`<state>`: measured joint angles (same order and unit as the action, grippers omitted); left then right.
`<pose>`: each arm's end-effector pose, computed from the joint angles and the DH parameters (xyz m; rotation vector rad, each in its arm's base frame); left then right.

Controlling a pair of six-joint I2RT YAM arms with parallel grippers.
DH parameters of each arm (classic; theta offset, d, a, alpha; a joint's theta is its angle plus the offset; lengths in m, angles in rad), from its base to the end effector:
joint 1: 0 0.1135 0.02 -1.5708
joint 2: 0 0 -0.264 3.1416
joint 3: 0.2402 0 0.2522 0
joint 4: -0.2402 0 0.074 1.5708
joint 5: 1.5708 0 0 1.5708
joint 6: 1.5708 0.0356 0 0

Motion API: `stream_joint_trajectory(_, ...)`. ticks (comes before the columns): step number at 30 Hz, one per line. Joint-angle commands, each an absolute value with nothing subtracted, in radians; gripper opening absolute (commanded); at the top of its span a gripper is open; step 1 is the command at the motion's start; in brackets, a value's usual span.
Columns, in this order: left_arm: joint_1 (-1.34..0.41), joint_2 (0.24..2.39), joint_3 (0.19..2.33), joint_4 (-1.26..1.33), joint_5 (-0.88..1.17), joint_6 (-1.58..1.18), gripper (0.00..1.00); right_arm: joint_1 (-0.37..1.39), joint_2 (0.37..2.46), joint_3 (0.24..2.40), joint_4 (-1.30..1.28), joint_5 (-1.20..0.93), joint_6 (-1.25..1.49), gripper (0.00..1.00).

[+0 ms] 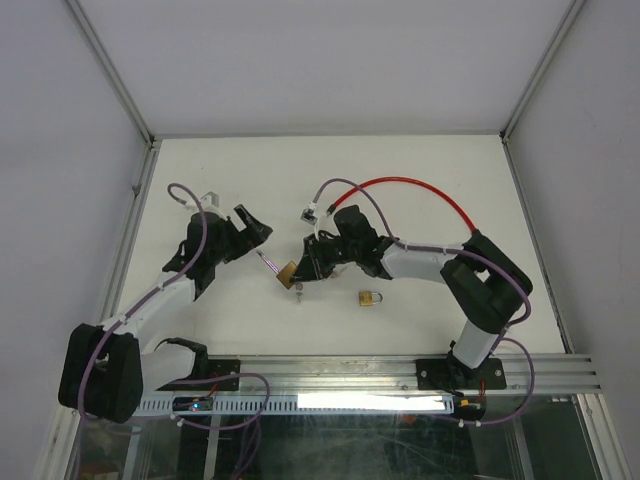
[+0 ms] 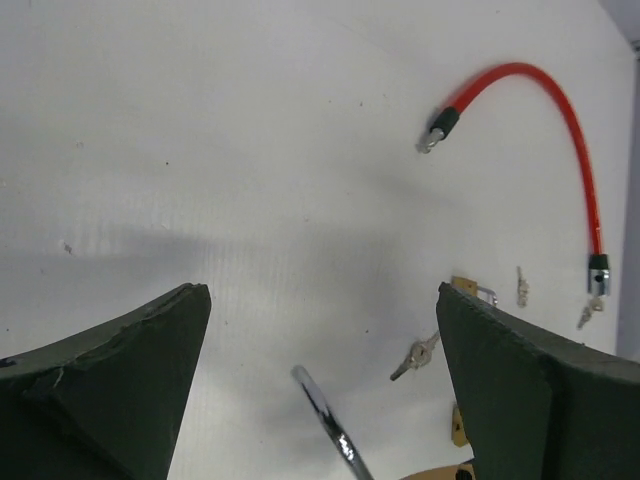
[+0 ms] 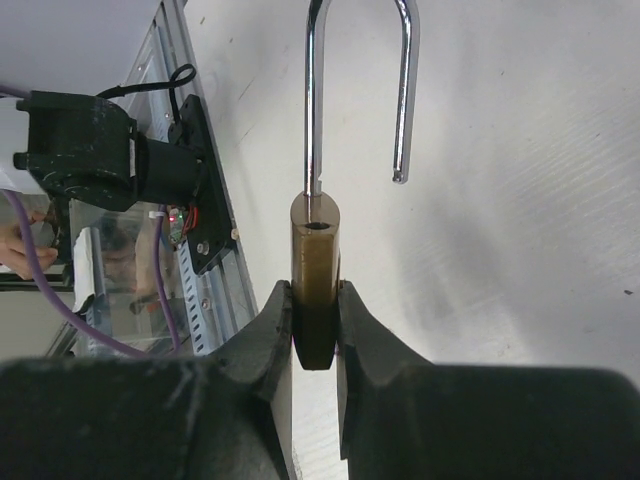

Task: Unlock with the key
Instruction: Unlock the lock, then place the lock at the center of the board.

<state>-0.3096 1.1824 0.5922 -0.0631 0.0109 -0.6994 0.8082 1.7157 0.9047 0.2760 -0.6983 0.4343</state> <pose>0.2322 -0.0747 0.2047 -0.4363 2.2418 -0.5561 0.2304 0.2743 0.1868 -0.8868 2.1484 1.4285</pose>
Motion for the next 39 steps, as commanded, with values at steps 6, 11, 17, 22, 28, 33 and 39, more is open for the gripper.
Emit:
stream_joint_trajectory(6, -0.219, 1.000, 0.378, 0.444, 0.357, -0.836, 0.99, 0.782, 1.665, 0.867, 0.650, -0.820, 0.553, 0.00)
stream_joint_trajectory(11, -0.218, 1.049, 0.340, 0.535, 0.425, -0.877, 0.99, 0.764, 1.686, 0.851, 0.788, -0.881, 0.696, 0.00)
stream_joint_trajectory(17, -0.219, 1.082, 0.299, 0.648, 0.486, -0.948, 0.99, 0.755, 1.724, 0.849, 0.853, -0.874, 0.764, 0.00)
stream_joint_trajectory(22, -0.218, 1.035, 0.291, 0.611, 0.473, -0.962, 0.85, 0.713, 1.760, 0.836, 0.838, -0.833, 0.787, 0.00)
stream_joint_trajectory(28, -0.218, 0.985, 0.294, 0.511, 0.425, -0.950, 0.70, 0.707, 1.804, 0.856, 0.757, -0.785, 0.768, 0.00)
stream_joint_trajectory(33, -0.218, 1.024, 0.294, 0.496, 0.419, -0.950, 0.64, 0.707, 1.841, 0.879, 0.714, -0.756, 0.769, 0.00)
stream_joint_trajectory(39, -0.218, 1.111, 0.305, 0.404, 0.330, -0.915, 0.52, 0.711, 1.896, 0.915, 0.653, -0.720, 0.756, 0.00)
